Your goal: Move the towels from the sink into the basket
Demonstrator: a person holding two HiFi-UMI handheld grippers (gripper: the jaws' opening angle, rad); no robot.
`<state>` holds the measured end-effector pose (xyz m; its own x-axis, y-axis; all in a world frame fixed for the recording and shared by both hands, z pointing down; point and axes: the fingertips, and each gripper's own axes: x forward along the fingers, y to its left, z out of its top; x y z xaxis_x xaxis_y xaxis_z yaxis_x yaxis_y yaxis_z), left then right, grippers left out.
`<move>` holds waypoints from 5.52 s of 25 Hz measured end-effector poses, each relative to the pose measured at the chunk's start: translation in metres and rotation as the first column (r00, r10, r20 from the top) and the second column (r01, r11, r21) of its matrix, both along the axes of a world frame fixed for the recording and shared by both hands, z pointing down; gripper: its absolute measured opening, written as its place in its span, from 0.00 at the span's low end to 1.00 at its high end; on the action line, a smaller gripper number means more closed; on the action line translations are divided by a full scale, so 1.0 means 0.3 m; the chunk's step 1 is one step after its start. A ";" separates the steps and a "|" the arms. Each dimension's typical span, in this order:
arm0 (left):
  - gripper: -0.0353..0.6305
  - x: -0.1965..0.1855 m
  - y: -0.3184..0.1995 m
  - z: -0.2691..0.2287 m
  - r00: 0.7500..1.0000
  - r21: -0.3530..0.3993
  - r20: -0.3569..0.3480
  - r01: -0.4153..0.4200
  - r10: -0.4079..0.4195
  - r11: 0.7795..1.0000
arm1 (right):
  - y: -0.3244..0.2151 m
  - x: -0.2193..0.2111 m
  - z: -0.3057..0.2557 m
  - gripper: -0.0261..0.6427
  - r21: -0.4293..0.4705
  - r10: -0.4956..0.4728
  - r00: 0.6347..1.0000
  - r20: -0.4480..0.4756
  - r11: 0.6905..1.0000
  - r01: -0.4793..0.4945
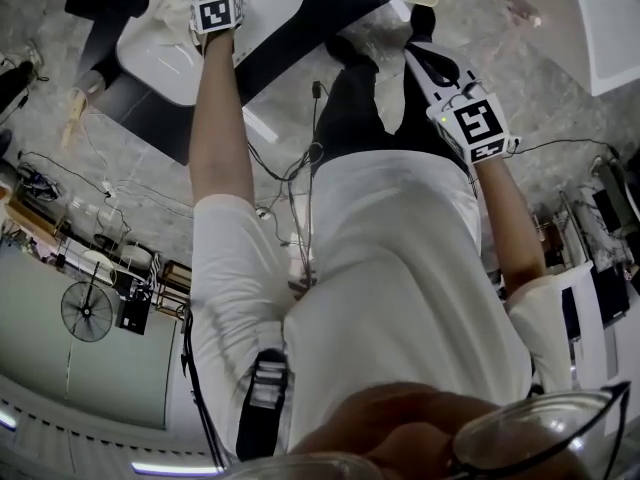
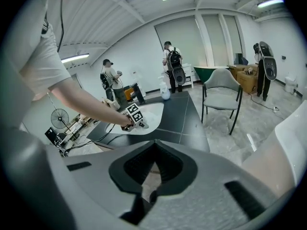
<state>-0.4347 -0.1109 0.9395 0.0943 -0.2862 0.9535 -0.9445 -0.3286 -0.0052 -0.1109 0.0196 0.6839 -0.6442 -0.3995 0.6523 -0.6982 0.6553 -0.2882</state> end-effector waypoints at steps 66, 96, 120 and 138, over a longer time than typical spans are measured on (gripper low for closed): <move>0.23 1.013 0.463 -1.887 0.862 0.706 -0.439 0.155 0.255 0.691 | -0.088 0.614 -0.824 0.03 0.372 0.113 0.978 0.173 0.912 -0.171; 0.23 1.813 0.143 -0.902 0.825 0.364 -0.466 -0.151 0.320 0.919 | -0.133 1.220 -0.192 0.03 0.054 0.305 0.952 0.009 0.951 -0.305; 0.55 1.812 -0.042 1.000 0.914 -0.081 -0.404 -0.055 0.018 0.995 | -0.247 1.104 1.073 0.03 -0.240 0.209 0.977 -0.040 0.947 -0.213; 0.55 1.763 0.116 0.551 0.902 -0.097 -0.432 -0.073 0.024 0.993 | -0.284 0.994 0.751 0.03 -0.129 0.168 0.985 -0.047 0.977 -0.172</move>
